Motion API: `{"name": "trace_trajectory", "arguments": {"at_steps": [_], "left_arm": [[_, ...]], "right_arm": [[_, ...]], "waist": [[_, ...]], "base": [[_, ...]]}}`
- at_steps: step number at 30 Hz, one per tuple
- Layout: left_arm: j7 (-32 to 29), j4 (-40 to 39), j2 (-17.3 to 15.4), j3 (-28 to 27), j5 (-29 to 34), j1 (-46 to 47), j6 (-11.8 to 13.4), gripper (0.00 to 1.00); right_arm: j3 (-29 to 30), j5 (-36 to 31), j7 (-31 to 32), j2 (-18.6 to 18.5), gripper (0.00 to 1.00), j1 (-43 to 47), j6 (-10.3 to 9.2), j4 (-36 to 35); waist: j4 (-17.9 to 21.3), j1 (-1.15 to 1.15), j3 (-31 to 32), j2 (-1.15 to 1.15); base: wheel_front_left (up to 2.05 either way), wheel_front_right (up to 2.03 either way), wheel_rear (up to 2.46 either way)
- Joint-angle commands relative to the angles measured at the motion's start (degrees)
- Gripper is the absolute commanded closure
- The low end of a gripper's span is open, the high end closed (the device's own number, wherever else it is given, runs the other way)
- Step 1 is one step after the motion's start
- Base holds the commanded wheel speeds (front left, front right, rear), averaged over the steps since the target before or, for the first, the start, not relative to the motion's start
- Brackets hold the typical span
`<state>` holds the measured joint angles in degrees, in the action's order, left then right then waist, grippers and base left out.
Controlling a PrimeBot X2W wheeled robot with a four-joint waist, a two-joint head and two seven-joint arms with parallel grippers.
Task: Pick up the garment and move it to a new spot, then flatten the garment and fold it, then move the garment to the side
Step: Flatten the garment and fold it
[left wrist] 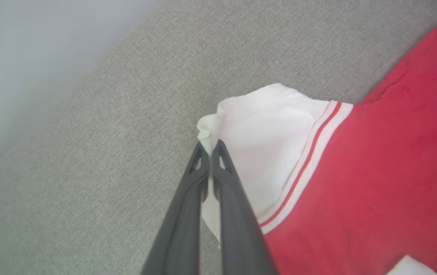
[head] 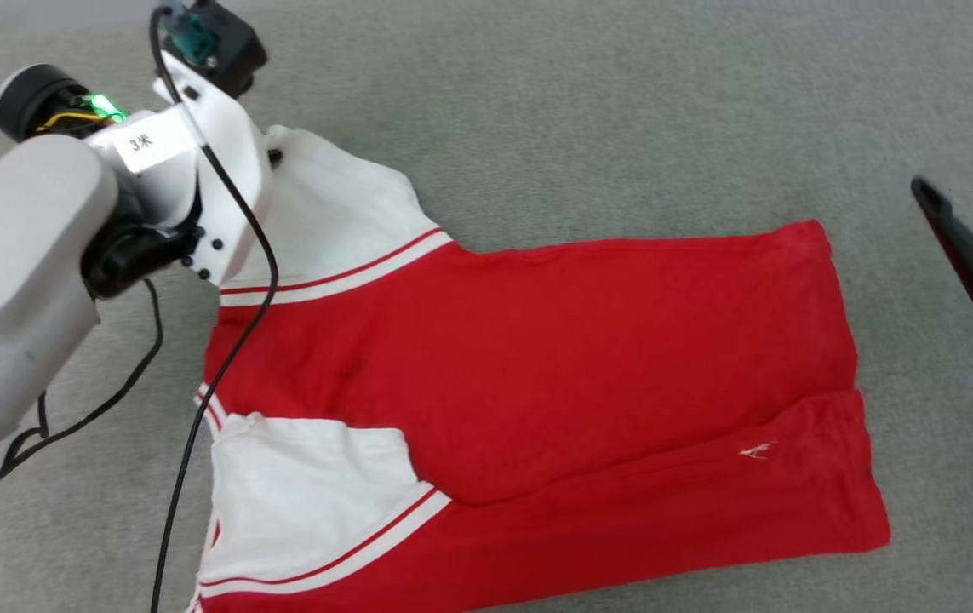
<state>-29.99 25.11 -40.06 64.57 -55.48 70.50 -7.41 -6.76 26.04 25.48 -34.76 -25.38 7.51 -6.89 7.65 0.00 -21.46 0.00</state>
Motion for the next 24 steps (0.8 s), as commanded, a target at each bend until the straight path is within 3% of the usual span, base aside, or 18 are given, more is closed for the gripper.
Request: {"name": "trace_trajectory", "arguments": {"at_steps": [1,6,11,24], "left_arm": [[1.0,-0.6,0.4,0.1,0.5,-0.9,0.0,1.00],[3.5,-2.7,0.9,0.1,1.5,-1.2,0.5,1.00],[4.9,-4.8,1.1,0.1,2.4,-0.8,1.2,1.00],[7.1,-8.0,1.7,-0.3,4.3,1.3,1.8,1.00]], "right_arm": [[-1.9,2.2,3.2,-2.2,0.00,-1.8,-0.05,1.4],[-8.0,9.0,13.8,-7.0,0.00,-6.0,-0.06,7.5],[-13.2,11.9,18.9,-8.1,0.00,-10.6,-0.05,13.1],[-24.4,11.8,16.2,-5.7,0.00,-16.0,-0.05,27.5]], "waist": [[-1.3,0.00,0.9,0.00],[-3.2,0.00,0.9,0.00],[-5.0,0.00,-0.2,0.00],[-8.3,0.00,-4.2,0.00]], "base": [[0.00,0.00,0.00],[0.00,0.00,0.00],[0.00,0.00,0.00],[0.00,0.00,0.00]]}}
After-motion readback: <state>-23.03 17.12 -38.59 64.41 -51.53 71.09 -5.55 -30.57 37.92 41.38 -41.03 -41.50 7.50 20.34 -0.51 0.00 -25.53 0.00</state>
